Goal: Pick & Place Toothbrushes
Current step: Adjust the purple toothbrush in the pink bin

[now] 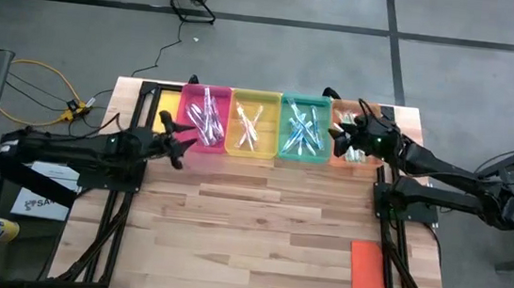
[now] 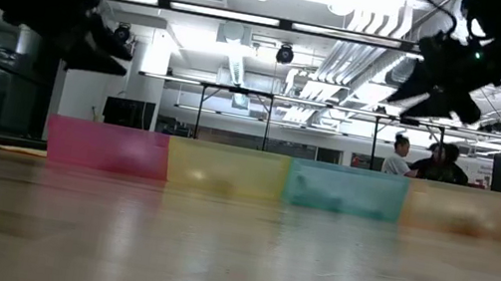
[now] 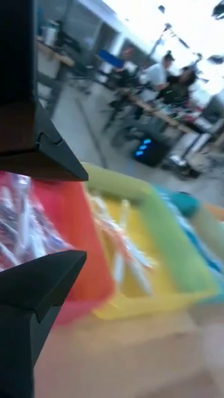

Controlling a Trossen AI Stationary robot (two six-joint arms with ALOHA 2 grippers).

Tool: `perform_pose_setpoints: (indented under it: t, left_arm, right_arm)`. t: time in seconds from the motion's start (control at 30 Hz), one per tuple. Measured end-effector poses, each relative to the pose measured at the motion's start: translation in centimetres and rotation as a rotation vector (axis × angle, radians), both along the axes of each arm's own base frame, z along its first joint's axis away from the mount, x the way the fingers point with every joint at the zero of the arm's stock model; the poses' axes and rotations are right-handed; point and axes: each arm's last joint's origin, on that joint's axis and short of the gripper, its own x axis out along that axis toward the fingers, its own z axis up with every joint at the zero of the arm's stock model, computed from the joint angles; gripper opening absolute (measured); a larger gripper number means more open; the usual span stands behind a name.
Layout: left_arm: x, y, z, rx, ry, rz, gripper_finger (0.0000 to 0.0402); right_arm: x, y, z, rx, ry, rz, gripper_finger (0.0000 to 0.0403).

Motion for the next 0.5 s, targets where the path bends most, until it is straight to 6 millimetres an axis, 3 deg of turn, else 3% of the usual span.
perform_pose_setpoints:
  t: [0.27, 0.5]
  left_arm:
    - [0.9, 5.6, 0.0, -0.076, 0.108, 0.211, 0.0186]
    - [2.2, 10.7, -0.3, -0.193, 0.122, 0.147, 0.0186]
  right_arm:
    - [1.2, 1.1, 1.2, -0.093, -0.094, 0.148, 0.0229]
    - [1.3, 1.5, 1.0, -0.086, -0.079, 0.177, 0.0229]
